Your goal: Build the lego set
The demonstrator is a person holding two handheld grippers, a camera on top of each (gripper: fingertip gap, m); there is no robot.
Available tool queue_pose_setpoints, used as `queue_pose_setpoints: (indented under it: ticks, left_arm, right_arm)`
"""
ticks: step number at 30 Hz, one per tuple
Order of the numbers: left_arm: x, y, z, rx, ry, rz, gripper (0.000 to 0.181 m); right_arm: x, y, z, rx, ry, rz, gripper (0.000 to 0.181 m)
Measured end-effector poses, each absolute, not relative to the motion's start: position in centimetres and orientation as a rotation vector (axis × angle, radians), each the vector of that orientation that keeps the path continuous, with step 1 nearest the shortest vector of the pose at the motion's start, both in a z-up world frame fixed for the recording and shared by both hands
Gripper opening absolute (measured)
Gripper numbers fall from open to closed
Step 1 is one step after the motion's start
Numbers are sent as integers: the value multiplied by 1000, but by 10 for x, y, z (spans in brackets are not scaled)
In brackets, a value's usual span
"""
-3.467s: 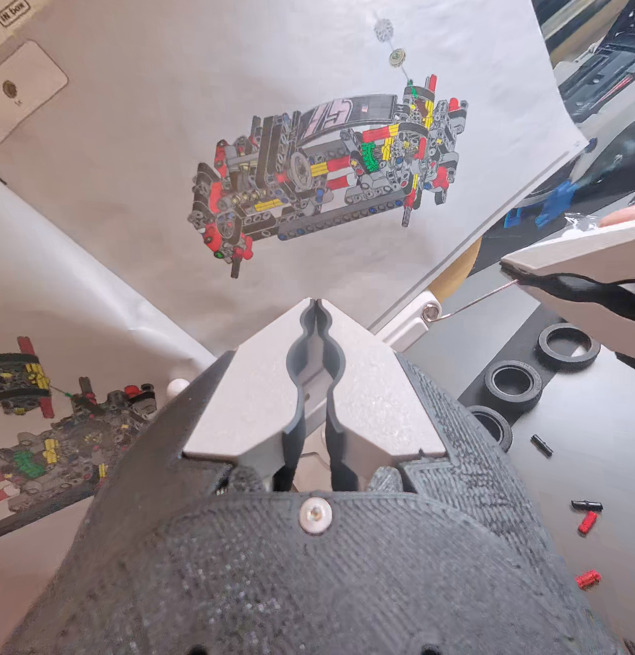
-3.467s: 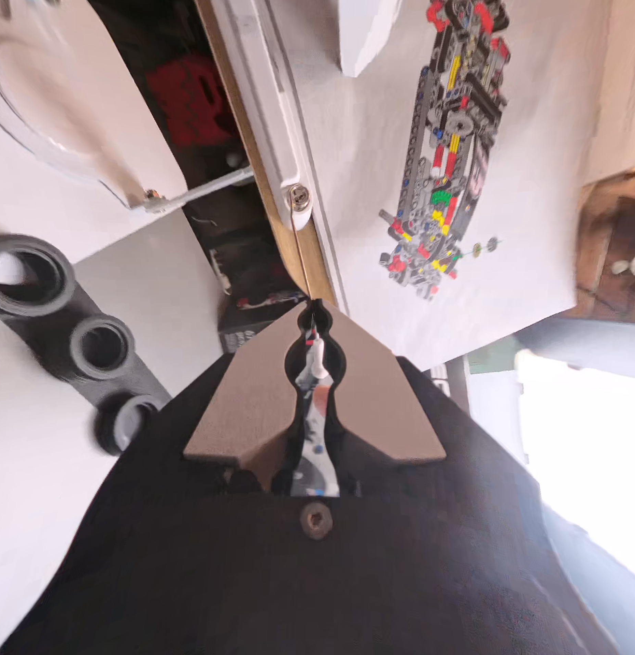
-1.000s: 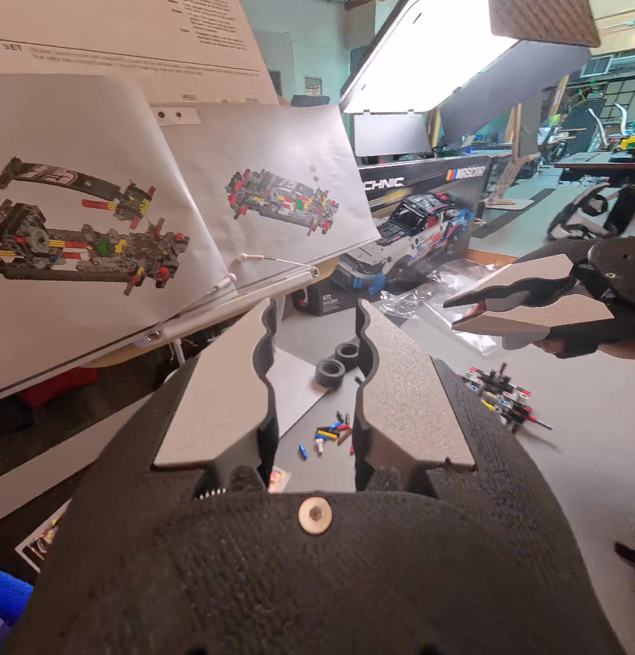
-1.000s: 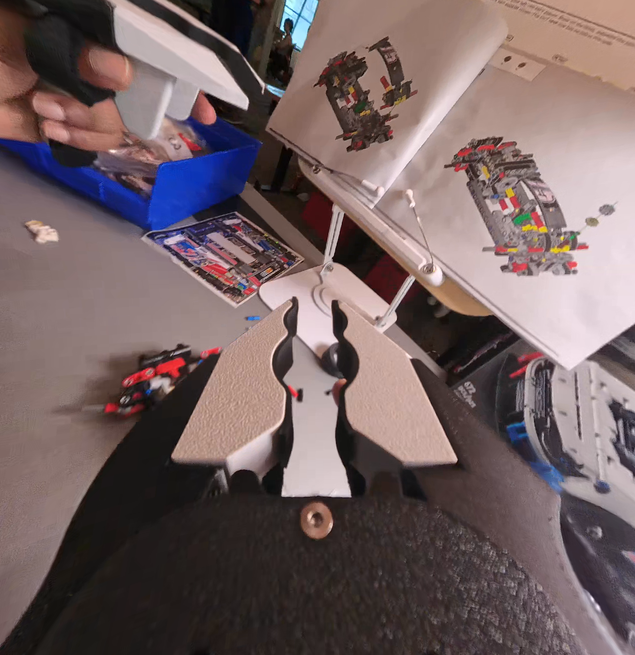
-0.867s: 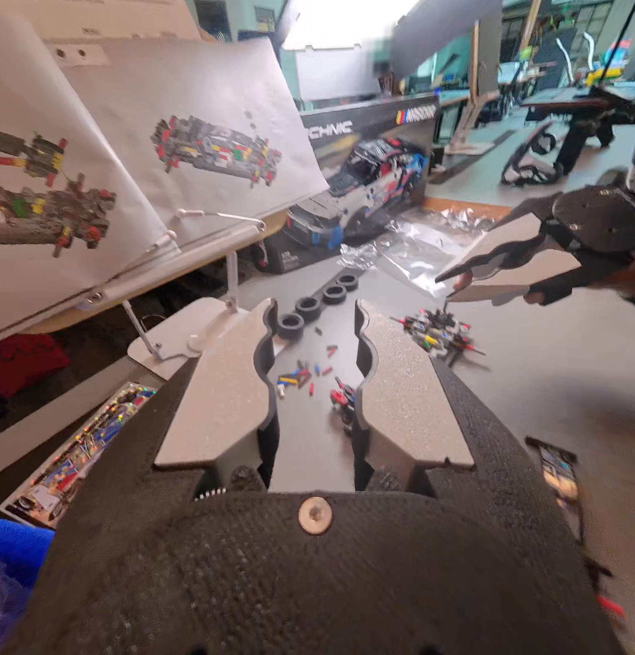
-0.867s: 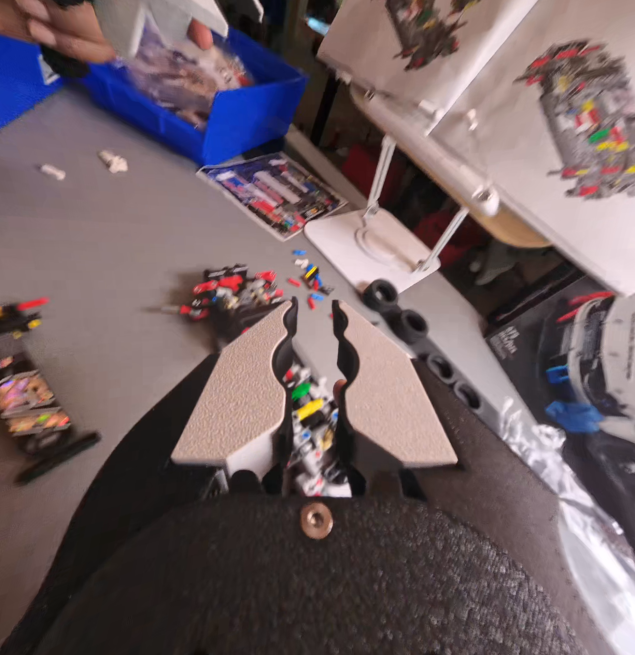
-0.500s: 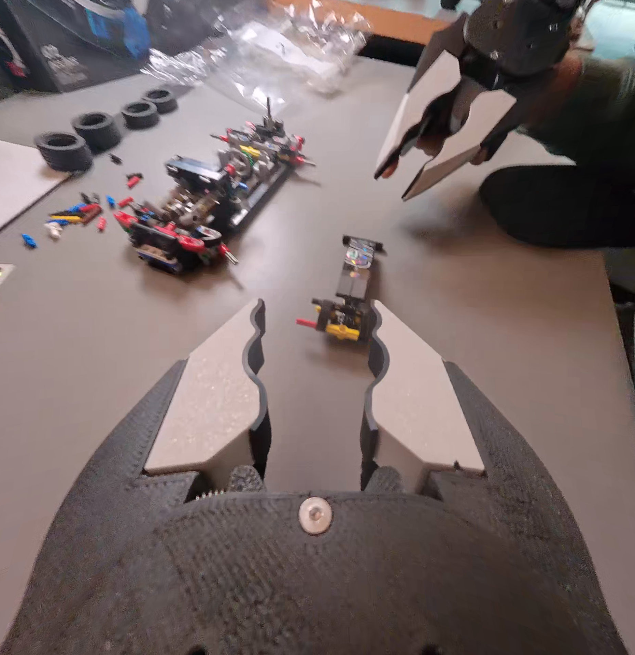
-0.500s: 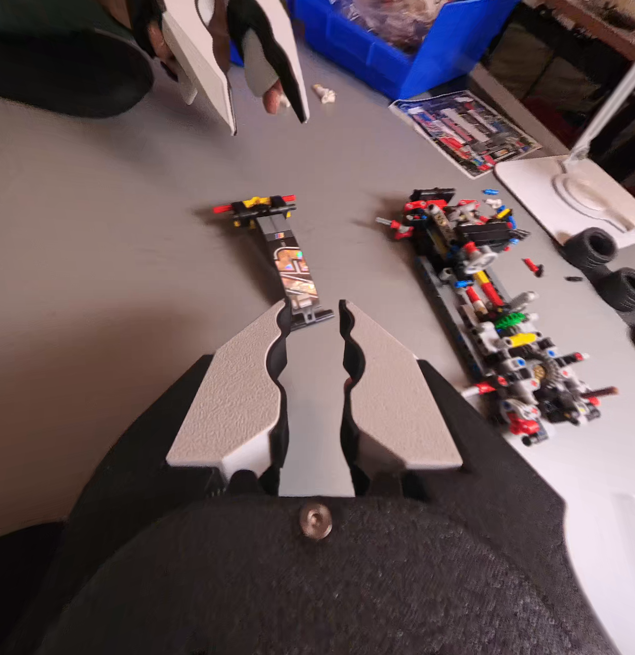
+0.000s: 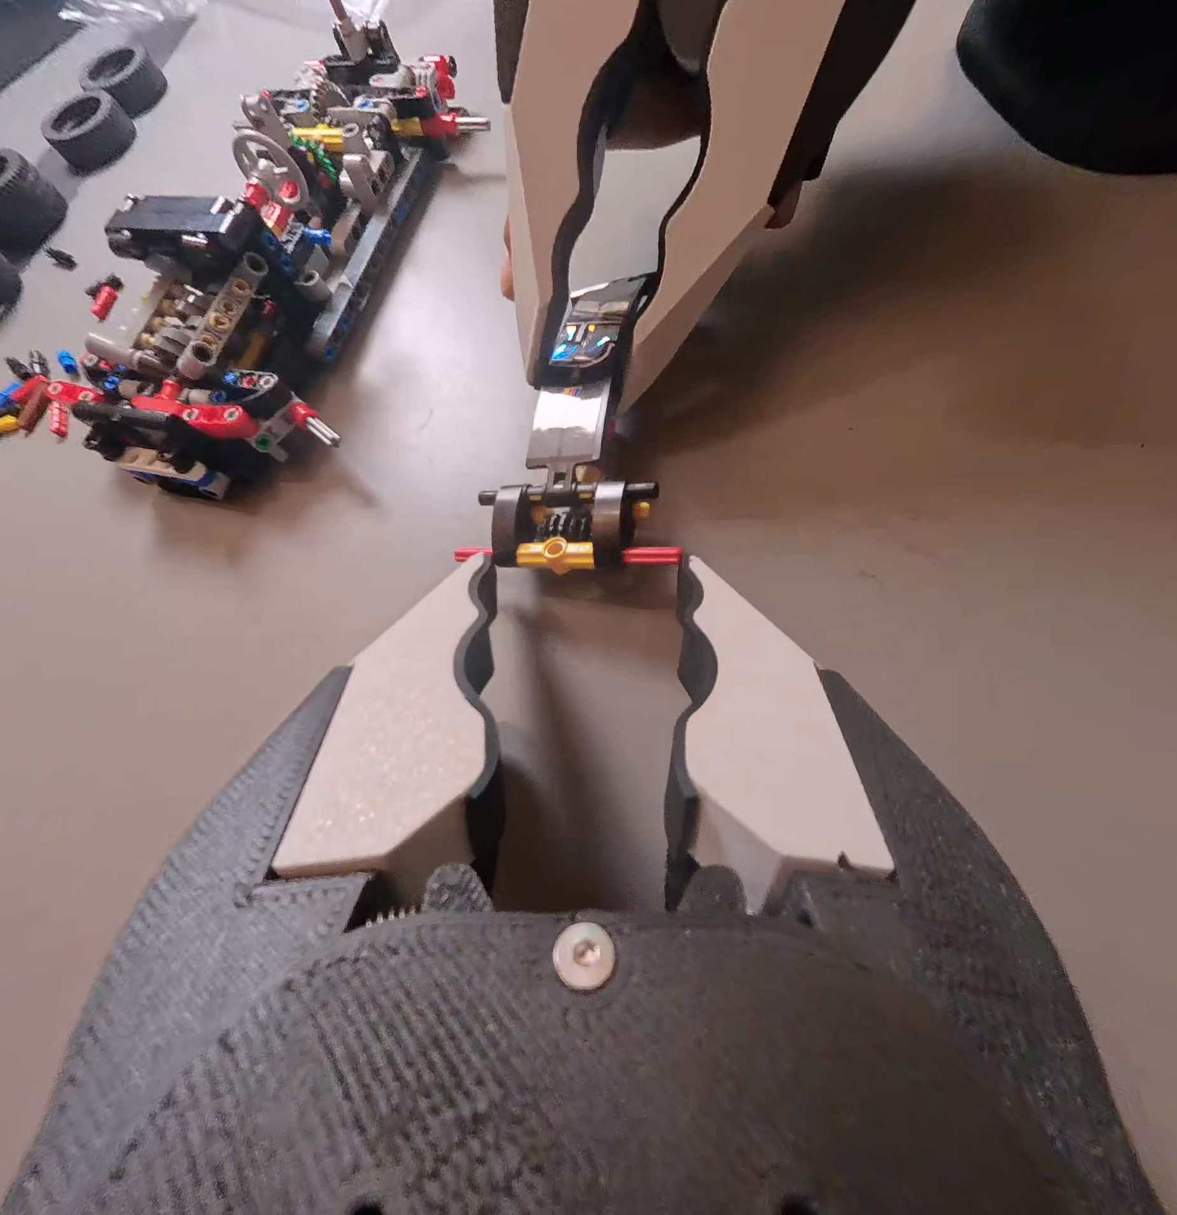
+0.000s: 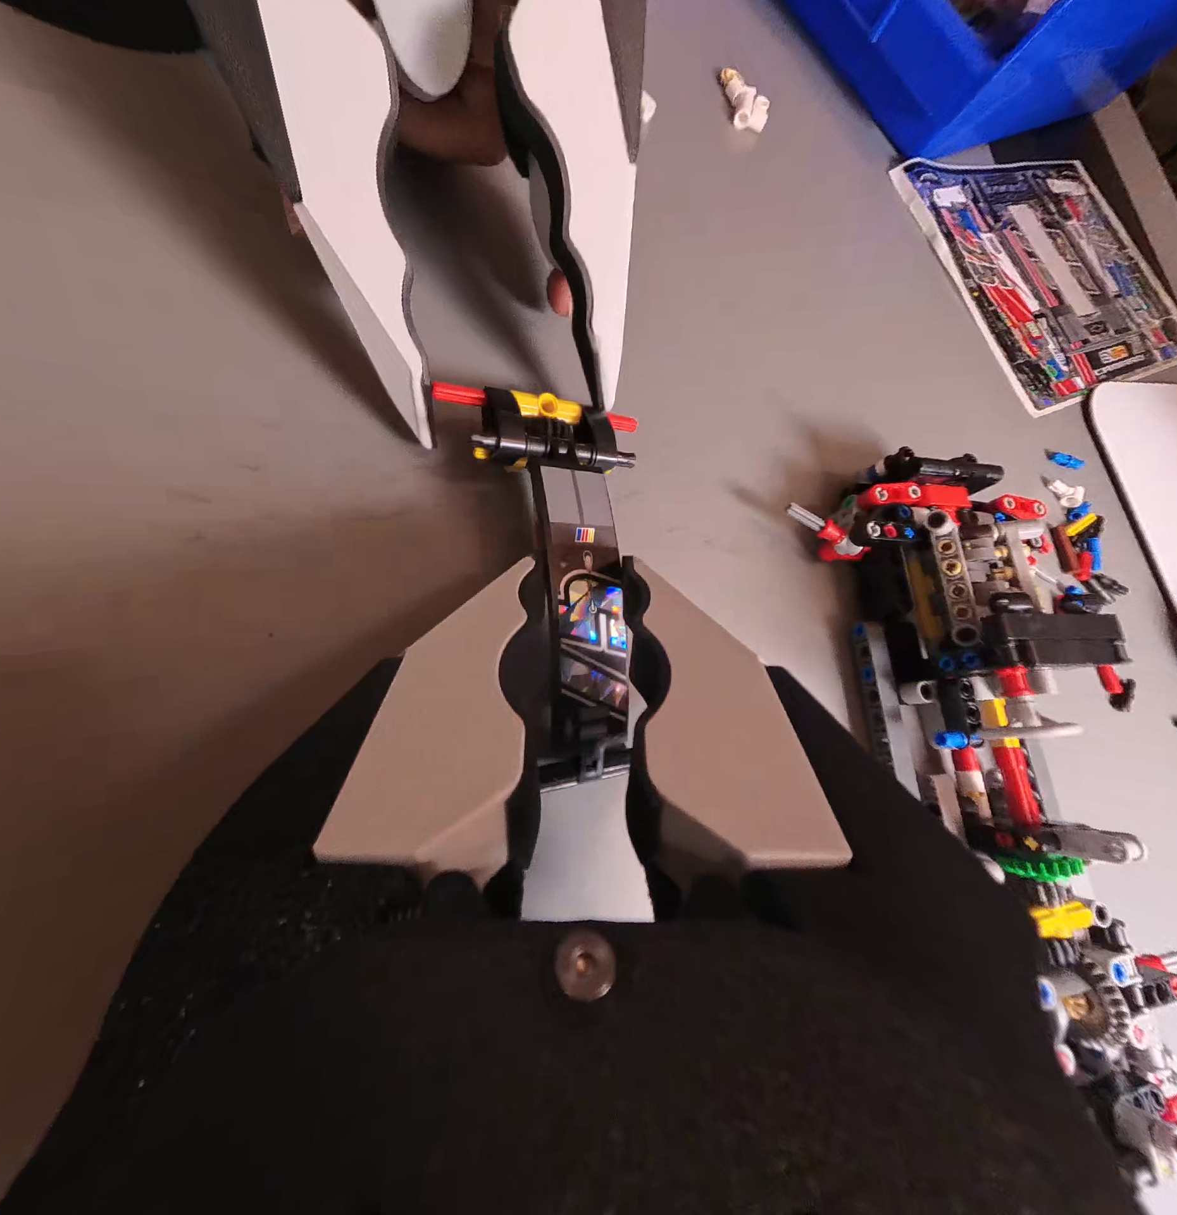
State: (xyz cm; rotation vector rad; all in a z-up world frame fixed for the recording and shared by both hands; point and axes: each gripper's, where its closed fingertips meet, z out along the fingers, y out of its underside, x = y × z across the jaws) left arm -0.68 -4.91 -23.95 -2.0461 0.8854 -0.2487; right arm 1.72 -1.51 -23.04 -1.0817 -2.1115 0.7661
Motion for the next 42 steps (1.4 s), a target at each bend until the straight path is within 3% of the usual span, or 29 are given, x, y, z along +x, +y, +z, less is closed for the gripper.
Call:
queue_pose_setpoints:
  ticks: [3, 8, 15, 19, 26, 30, 42]
  left_arm:
    - [-12, -47, -238, -2024, 881, -197, 26]
    - [-15, -47, -229, -1991, 848, -241, 39]
    - [3, -60, -230, -1994, 905, -438, 81]
    - [8, -67, -242, -2027, 1008, -368, 70]
    - [-1, -67, -243, -2028, 992, -308, 69]
    - [-9, -67, -242, -2029, 964, -271, 69]
    - [-36, -66, -215, -1981, 777, -398, 72]
  right_arm:
    - [16, -5, -233, -1061, -2076, 723, 19]
    - [19, -6, -232, -999, -2085, 713, 19]
    - [19, -27, -232, -862, -2138, 723, 19]
    - [16, -43, -232, -778, -2153, 711, 19]
    - [11, -40, -232, -795, -2115, 706, 20]
    - [11, -35, -224, -842, -2060, 745, 33]
    - [25, 1, -213, -950, -1935, 716, 30]
